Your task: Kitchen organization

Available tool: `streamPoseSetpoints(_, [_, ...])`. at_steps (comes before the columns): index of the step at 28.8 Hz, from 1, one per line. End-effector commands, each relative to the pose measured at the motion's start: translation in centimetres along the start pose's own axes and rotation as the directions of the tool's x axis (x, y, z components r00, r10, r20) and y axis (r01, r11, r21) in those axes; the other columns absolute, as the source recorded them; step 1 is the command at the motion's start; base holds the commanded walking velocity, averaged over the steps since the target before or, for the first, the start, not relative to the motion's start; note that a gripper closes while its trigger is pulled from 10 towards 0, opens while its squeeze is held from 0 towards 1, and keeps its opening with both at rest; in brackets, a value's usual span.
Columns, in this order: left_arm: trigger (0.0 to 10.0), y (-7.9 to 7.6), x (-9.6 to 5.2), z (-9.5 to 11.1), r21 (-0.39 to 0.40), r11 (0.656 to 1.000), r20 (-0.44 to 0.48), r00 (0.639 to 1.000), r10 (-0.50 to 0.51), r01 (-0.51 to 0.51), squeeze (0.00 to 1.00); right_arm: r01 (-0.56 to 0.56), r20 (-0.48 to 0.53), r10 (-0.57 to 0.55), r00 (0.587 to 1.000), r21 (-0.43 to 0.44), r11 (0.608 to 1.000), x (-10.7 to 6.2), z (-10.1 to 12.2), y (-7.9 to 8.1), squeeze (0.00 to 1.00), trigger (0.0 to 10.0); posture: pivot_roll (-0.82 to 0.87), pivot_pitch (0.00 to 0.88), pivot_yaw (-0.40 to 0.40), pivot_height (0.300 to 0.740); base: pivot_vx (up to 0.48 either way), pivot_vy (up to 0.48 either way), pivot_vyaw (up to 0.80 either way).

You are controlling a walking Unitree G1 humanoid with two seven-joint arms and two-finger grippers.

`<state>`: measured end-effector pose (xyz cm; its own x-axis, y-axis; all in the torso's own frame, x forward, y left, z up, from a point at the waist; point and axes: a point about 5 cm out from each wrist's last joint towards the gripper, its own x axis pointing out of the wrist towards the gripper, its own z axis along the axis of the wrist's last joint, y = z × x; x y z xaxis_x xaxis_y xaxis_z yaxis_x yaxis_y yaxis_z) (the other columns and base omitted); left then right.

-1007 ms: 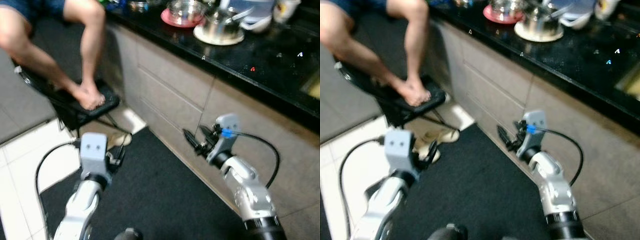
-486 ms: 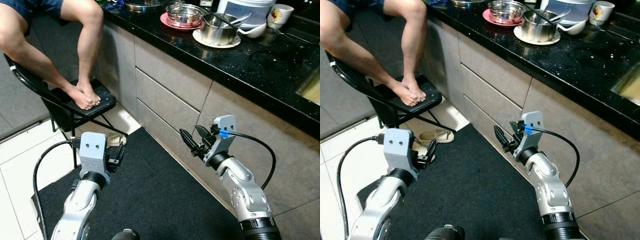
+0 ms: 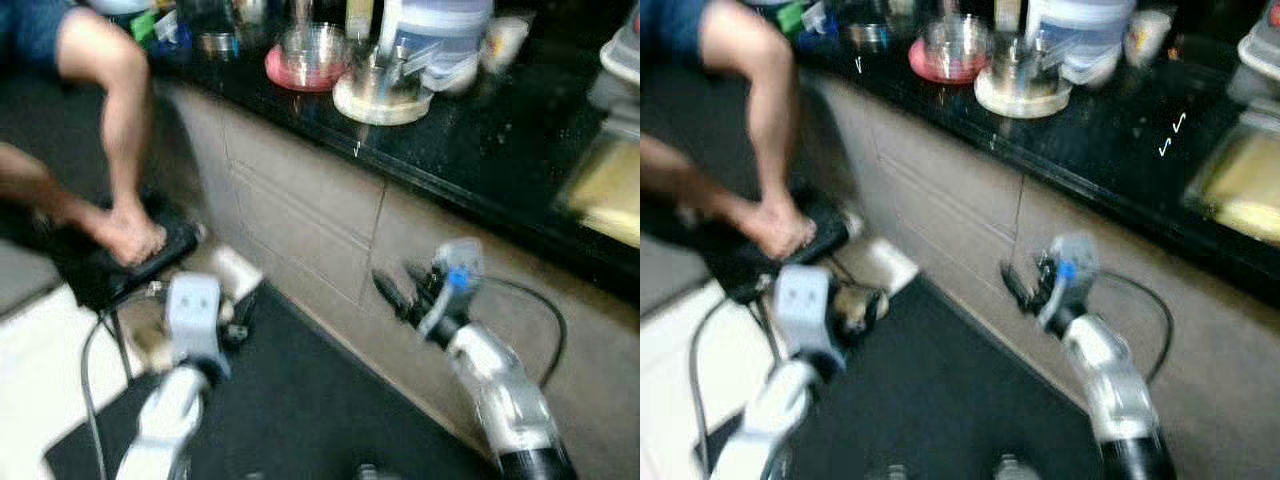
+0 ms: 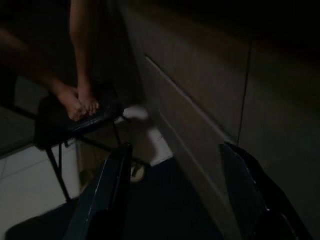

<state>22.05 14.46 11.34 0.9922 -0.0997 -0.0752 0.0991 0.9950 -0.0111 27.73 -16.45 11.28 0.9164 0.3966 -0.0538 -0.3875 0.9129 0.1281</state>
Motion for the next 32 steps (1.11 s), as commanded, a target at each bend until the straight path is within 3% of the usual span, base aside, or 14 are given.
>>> streamPoseSetpoints(1, [10.0, 0.0, -0.5, -0.4, 0.006, 1.0, -0.035, 0.999, -0.004, 0.004, 0.0, -0.019, -0.004, 0.019, 1.0, 0.025, 0.999, -0.3, -0.1, 0.5, 0.0, 10.0, 0.01, 0.06, -0.053, 0.74, 0.386, 0.0, 0.0])
streamPoseSetpoints(4, [10.0, -0.1, -0.7, -0.5, 0.003, 1.0, -0.039, 0.999, -0.004, 0.005, 0.0, -0.015, -0.009, 0.015, 1.0, 0.026, 1.0, -0.9, -0.3, 0.6, 0.0, 10.0, 0.01, 0.065, -0.053, 0.74, 0.369, 0.0, 0.0])
streamPoseSetpoints(11, [10.0, -0.5, -0.4, -0.3, 0.041, 0.999, -0.03, 0.999, -0.027, 0.028, 0.0, -0.037, -0.005, 0.037, 0.999, -0.002, 0.999, -0.5, -0.1, 0.9, 0.0, 10.0, 0.01, 0.066, -0.051, 0.74, 0.357, 0.0, 0.0])
streamPoseSetpoints(16, [10.0, -0.5, -0.4, -0.2, 0.049, 0.998, -0.03, 0.999, -0.027, 0.029, 0.0, -0.064, -0.01, 0.064, 0.998, -0.034, 0.997, -0.4, -0.1, 1.3, 0.0, 10.0, 0.01, 0.071, -0.049, 0.74, 0.352, 0.0, 0.8])
streamPoseSetpoints(27, [10.0, -0.5, -0.3, 0.0, 0.063, 0.997, -0.032, 0.999, -0.032, 0.034, 0.0, -0.078, -0.011, 0.078, 0.997, -0.016, 0.997, -0.3, 0.0, 1.5, 0.0, 10.0, 0.01, 0.079, -0.043, 0.74, 0.353, 0.0, 0.8])
streamPoseSetpoints(32, [10.0, -0.5, -0.2, 0.0, 0.065, 0.997, -0.033, 0.999, -0.034, 0.036, 0.0, -0.063, -0.004, 0.063, 0.998, -0.006, 0.998, -0.3, 0.1, 1.3, 0.0, 10.0, 0.01, 0.081, -0.042, 0.74, 0.352, 0.0, 0.08])
